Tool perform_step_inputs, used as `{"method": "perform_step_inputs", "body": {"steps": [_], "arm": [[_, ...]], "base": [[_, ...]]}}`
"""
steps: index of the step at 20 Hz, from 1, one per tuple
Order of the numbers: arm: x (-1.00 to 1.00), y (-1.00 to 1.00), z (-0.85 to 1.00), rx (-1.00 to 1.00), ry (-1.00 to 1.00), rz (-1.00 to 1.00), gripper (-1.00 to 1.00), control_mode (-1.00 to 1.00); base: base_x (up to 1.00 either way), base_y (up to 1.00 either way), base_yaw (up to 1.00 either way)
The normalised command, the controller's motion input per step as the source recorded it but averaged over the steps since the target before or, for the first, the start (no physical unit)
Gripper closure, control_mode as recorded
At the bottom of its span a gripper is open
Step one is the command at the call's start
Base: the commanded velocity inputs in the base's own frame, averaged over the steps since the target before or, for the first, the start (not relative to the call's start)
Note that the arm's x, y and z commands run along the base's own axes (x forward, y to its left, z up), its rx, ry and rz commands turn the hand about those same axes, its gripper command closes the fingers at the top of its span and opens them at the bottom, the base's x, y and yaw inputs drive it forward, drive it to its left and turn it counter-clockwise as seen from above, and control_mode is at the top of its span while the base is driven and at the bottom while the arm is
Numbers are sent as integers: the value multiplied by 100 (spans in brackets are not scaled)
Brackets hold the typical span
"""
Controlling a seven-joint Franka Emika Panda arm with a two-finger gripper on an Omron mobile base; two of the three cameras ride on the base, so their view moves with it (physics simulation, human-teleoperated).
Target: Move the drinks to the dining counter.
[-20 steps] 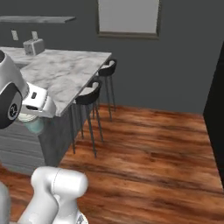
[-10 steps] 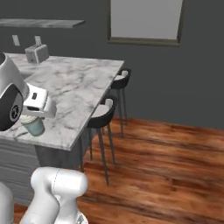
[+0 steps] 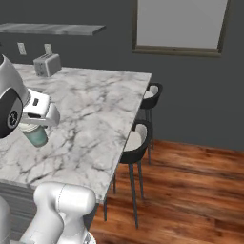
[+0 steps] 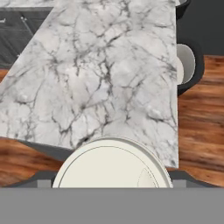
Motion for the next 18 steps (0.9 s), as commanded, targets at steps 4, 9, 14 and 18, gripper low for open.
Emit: {"method": "perform_step_inputs", "body": {"steps": [4, 9, 14, 18], "arm": [[0, 0, 0, 0, 0, 0, 100, 100], [0, 0, 0, 0, 0, 0, 100, 100], [0, 0, 0, 0, 0, 0, 100, 100], [0, 0, 0, 0, 0, 0, 100, 100]], "base": [[88, 90, 0], [88, 81, 3], [94, 75, -28], [77, 71, -46]]}}
